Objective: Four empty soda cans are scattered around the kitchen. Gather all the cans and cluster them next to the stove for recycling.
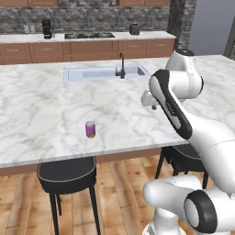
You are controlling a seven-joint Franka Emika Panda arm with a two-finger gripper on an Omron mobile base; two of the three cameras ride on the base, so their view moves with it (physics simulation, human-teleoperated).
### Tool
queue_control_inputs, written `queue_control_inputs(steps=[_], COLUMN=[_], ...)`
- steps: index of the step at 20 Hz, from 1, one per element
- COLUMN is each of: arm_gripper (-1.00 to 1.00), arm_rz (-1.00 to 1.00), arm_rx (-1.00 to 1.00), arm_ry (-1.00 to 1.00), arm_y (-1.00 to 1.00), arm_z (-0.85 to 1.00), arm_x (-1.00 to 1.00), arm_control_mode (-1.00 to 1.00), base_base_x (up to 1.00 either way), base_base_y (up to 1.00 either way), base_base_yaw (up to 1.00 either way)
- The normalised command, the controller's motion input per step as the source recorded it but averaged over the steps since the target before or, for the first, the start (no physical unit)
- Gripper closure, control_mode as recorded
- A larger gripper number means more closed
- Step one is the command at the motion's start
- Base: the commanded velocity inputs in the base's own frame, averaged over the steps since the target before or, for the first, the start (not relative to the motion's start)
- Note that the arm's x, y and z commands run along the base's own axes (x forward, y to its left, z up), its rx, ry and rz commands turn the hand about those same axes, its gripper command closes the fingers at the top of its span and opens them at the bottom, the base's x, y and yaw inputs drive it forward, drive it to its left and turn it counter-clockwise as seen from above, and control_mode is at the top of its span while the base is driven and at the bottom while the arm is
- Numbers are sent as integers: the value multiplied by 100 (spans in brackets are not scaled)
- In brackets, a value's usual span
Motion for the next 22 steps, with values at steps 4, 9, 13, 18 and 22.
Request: queue_control_inputs(steps=[4, 9, 13, 18, 22], arm_gripper=[-100, -100, -100, -100, -100], arm_rz=[3, -1, -1, 0, -1], arm_rx=[3, 0, -1, -11, -15], arm_ry=[-6, 0, 1, 2, 4], arm_y=[-12, -87, -100, -98, -96], arm_z=[0, -21, -41, -49, -59], arm_x=[-2, -1, -2, 6, 13], arm_control_mode=[-100, -100, -100, -100, -100], base_base_x=[0, 0, 0, 0, 0], base_base_y=[0, 0, 0, 0, 0], base_base_yaw=[0, 0, 0, 0, 0])
